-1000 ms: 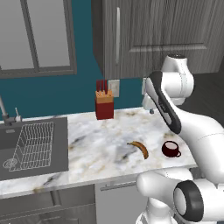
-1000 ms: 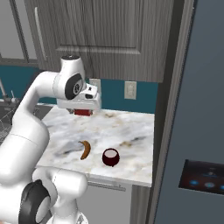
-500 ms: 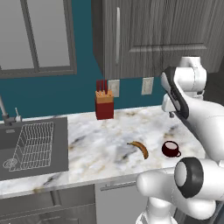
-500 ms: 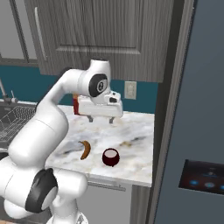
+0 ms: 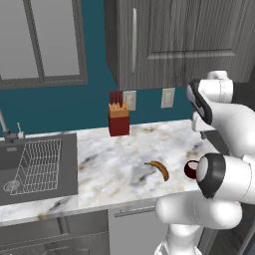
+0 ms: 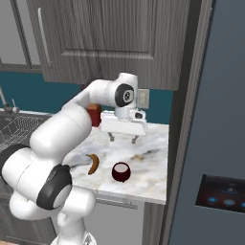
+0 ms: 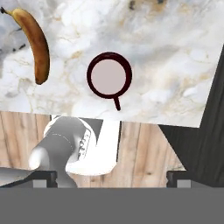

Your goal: Pick the mug from the counter and place it inside the microwave. Then close the microwave.

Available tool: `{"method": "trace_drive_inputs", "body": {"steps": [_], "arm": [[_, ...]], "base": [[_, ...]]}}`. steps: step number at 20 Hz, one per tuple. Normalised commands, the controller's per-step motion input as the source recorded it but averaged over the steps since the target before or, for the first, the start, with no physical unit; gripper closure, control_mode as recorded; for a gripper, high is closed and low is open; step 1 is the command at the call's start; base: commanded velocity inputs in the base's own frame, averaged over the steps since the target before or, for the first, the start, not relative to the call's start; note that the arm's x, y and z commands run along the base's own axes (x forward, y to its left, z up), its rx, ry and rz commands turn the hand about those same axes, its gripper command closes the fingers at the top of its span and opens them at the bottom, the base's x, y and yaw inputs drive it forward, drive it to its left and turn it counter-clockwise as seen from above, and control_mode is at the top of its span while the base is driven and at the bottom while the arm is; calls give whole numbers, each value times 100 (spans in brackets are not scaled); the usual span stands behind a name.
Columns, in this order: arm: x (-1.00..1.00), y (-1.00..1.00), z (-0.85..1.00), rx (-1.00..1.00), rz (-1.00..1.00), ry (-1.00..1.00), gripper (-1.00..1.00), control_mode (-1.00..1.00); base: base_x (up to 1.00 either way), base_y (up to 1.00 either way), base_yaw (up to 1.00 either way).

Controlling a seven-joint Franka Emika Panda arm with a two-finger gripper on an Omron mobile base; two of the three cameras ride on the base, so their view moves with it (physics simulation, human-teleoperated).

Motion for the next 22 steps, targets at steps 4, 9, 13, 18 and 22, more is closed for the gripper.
{"method": "trace_drive_inputs", "body": {"steps": [4,9,13,18,22], "arm": [[0,-6,-47,0,0,-10,-100,-100],[0,0,-36,0,4,-16,-100,-100],[0,0,-29,0,7,-17,-100,-100],[0,0,-27,0,7,-15,-100,-100],[0,0,-23,0,5,-7,-100,-100]], "base": [[0,0,0],[0,0,0],[0,0,0],[0,0,0],[0,0,0]]}}
